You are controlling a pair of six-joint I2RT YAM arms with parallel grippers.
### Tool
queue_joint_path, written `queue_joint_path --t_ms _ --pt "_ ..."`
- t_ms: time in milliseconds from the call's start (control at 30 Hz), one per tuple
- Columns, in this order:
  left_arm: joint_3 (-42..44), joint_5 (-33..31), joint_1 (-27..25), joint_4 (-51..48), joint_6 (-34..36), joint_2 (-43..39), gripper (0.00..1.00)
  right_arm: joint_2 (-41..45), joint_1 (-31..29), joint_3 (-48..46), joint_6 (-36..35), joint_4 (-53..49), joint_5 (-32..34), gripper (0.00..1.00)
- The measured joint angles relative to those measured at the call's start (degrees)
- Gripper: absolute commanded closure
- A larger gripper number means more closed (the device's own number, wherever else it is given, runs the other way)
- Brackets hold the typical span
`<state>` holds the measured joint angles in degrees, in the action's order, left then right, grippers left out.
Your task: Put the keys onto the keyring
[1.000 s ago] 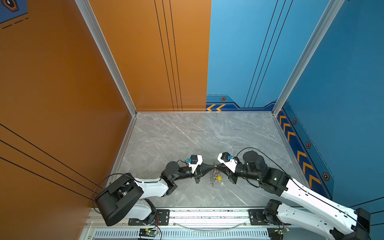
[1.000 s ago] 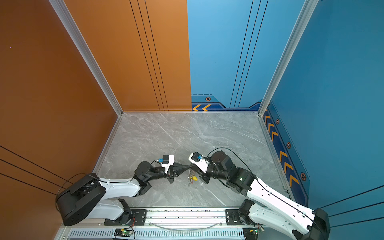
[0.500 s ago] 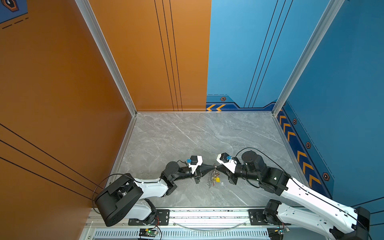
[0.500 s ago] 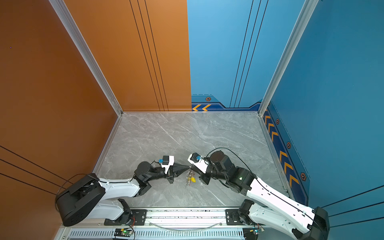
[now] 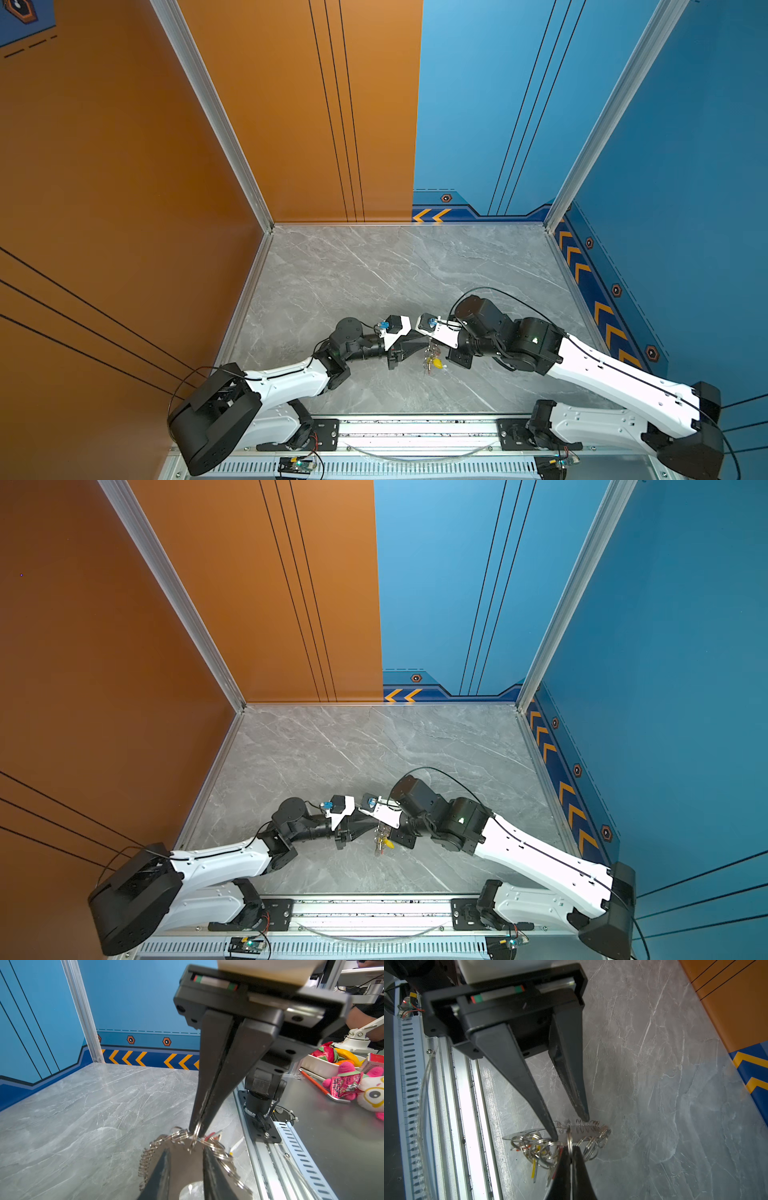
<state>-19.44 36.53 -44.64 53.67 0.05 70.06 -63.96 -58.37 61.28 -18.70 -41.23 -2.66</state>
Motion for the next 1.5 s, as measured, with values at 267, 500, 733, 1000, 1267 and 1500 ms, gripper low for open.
queue_joint_path --t_ms 267,500,733,1000,1267,1500 --pt "-0.20 0.28 0.02 -1.29 -0.04 0.07 0.73 -2.49 -1.51 1.57 -2.14 -3.39 1.53 1.00" --pt "-0.22 1.29 0.13 -1.42 -0.52 0.13 0.79 -3.58 -1.99 2.47 -2.54 -4.46 2.56 1.00" --pt "-0.44 2.60 0.46 -1.64 -1.33 0.46 0.85 -4.48 -1.99 3.39 -2.54 -5.62 2.97 1.00" --pt "-0.63 3.41 0.50 -1.62 -1.84 0.94 0.83 -4.83 -1.73 3.61 -2.51 -6.36 2.71 1.00" --pt "-1.33 4.09 0.83 -1.70 -2.03 1.27 0.85 -2.47 1.11 0.76 -2.49 -2.01 -1.57 1.00" --pt "-2.10 5.07 0.83 -1.92 -2.64 2.49 0.96 -0.63 1.70 -1.16 -2.49 0.50 -3.37 1.00"
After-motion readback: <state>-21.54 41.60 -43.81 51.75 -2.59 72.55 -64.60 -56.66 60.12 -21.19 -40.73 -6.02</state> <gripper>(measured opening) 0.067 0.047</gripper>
